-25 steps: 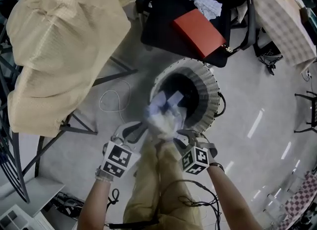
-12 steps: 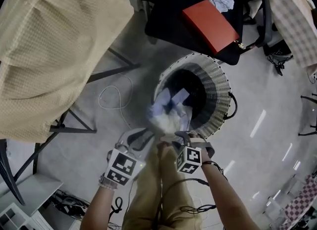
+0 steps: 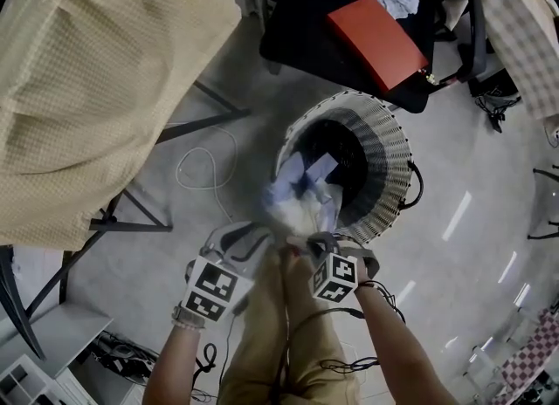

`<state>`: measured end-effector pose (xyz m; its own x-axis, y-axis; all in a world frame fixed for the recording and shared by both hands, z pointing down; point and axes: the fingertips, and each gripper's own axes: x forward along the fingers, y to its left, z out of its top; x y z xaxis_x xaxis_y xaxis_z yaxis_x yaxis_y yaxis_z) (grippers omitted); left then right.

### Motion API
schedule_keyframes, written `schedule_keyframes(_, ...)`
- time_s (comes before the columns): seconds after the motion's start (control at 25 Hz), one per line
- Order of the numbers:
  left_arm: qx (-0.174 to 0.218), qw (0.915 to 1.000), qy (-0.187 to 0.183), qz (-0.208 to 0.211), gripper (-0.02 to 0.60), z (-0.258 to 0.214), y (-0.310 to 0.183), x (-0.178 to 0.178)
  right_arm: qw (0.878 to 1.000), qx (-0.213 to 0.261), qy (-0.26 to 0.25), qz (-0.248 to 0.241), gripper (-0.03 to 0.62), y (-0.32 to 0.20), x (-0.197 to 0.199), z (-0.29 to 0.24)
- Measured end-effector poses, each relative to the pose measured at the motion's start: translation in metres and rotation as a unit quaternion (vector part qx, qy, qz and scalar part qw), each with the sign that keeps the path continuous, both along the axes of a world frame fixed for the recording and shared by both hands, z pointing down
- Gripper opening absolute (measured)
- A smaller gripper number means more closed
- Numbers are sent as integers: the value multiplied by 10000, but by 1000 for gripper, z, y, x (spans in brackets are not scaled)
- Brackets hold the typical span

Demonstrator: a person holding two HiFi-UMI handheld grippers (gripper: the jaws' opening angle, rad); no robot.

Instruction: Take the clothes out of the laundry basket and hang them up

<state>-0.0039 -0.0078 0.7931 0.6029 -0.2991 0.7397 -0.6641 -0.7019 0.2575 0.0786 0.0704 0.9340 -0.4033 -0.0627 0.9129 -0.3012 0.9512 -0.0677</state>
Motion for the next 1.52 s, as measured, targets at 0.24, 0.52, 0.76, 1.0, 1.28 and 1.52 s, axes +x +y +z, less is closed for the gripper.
schedule_keyframes(0.24, 5, 9999, 32, -147, 138, -29, -8, -1, 9899, -73, -618, 1272, 17, -37, 14, -53)
schedule_keyframes(0.52, 88, 9987, 255, -427, 212, -80, -26, 5, 9515, -86, -1528, 2668, 15, -84, 29, -134)
schedule_keyframes(0.76, 202, 9976, 447, -491, 239, -133, -41, 16, 9132, 94, -2220, 3416, 15, -121, 41, -212)
schedule_keyframes(1.0, 276, 9962, 714, -423, 256, -181, -53, 29, 8769, 463, -2987, 3738, 15, -161, 47, -307)
schedule_keyframes(1.28, 614, 9955, 671, -254, 270, -232, -74, 30, 8547, 1114, -3741, 3421, 15, -197, 45, -428)
schedule_keyframes(1.52, 987, 9941, 453, -55, 276, -265, -106, 29, 8444, 1829, -4237, 2720, 15, -221, 43, -534)
